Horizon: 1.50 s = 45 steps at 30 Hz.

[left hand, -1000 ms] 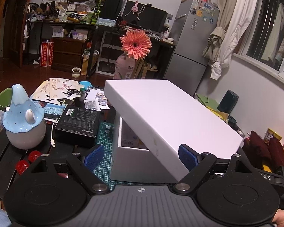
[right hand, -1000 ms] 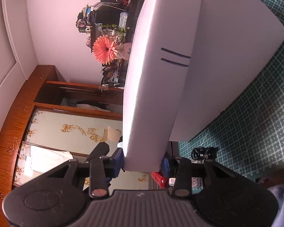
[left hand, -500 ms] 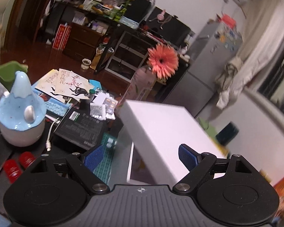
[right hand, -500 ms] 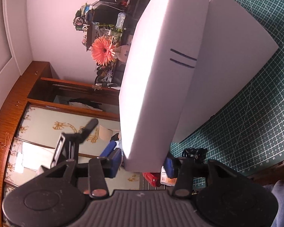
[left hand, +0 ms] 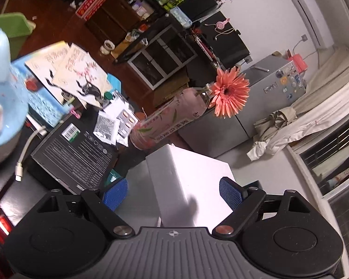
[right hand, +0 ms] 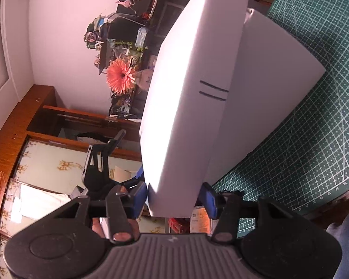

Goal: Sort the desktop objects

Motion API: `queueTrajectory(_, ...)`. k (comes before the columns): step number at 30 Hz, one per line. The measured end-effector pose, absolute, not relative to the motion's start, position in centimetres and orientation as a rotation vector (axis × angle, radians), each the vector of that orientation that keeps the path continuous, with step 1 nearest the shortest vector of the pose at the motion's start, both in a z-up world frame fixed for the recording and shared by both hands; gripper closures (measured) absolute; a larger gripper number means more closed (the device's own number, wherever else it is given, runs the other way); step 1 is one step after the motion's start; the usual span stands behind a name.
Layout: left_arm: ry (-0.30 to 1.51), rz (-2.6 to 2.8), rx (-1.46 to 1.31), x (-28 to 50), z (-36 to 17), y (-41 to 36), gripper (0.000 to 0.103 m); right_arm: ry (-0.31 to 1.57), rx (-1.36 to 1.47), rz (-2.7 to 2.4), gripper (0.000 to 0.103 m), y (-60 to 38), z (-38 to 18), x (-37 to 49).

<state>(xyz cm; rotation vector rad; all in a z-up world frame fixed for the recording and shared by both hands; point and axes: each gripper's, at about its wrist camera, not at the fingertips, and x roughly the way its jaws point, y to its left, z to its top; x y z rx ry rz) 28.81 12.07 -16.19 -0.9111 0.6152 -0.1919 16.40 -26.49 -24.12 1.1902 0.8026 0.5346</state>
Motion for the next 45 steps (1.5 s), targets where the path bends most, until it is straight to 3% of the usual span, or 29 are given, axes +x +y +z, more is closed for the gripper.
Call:
queueTrajectory(12,0.643,-0.183,-1.029,30.6,-18.9,11.6,0.020,0.815,1.174,0.541,0.053,-26.6,-23.8,15.7)
queueTrajectory(14,0.636,-0.170,-1.034,30.7,-19.0,11.5,0.032,0.817,1.171,0.546,0.054,-26.6,-23.8,15.4)
queueTrajectory(18,0.622,-0.167,-1.020,30.7,-18.9,11.3,0.038,0.818,1.157,0.541,0.058,-26.8,-23.8,15.1)
queueTrajectory(20,0.612,-0.182,-1.031,30.6,-18.8,11.3,0.050,0.817,1.155,0.538,0.058,-26.9,-23.8,15.1)
queueTrajectory(22,0.606,-0.189,-1.037,30.6,-18.7,11.3,0.053,0.816,1.150,0.535,0.058,-26.9,-23.6,15.2)
queueTrajectory(45,0.650,-0.149,-1.046,28.5,-18.0,11.6,0.053,0.772,1.120,0.468,0.058,-29.3,-23.2,16.7)
